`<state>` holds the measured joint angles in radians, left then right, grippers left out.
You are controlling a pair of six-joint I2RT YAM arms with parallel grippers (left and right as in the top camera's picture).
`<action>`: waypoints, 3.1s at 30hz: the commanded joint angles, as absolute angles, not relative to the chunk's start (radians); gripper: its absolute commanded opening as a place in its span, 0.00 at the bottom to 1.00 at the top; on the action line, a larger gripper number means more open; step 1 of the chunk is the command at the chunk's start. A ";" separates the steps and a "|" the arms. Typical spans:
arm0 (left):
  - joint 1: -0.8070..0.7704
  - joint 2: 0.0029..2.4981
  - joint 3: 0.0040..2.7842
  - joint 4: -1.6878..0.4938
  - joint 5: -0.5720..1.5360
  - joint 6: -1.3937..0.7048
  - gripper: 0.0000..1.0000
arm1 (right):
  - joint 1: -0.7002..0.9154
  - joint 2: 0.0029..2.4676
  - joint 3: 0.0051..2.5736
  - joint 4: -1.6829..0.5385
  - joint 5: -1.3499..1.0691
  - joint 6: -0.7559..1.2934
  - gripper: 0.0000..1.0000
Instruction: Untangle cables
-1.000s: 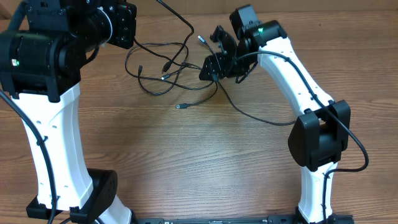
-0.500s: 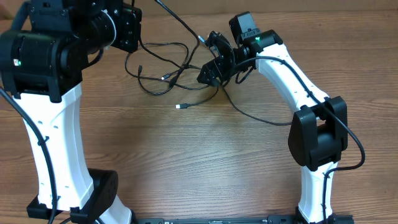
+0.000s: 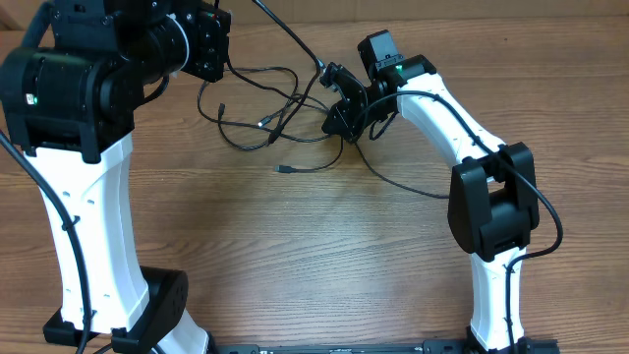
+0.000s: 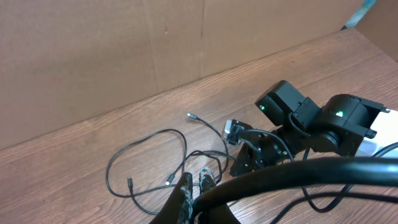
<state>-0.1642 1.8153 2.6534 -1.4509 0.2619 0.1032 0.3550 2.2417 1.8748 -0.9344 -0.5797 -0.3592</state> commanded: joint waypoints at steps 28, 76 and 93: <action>-0.171 1.818 2.660 -1.462 0.151 0.087 0.05 | -1.100 2.113 2.630 -1.428 -0.736 -0.160 0.04; -0.299 2.024 2.654 -1.095 0.305 -1.081 0.04 | 0.245 2.136 2.604 -1.364 -0.921 -0.555 1.00; -0.363 2.024 2.654 -1.095 0.236 -1.136 0.04 | 0.255 2.154 2.604 -1.341 -0.887 -0.551 0.04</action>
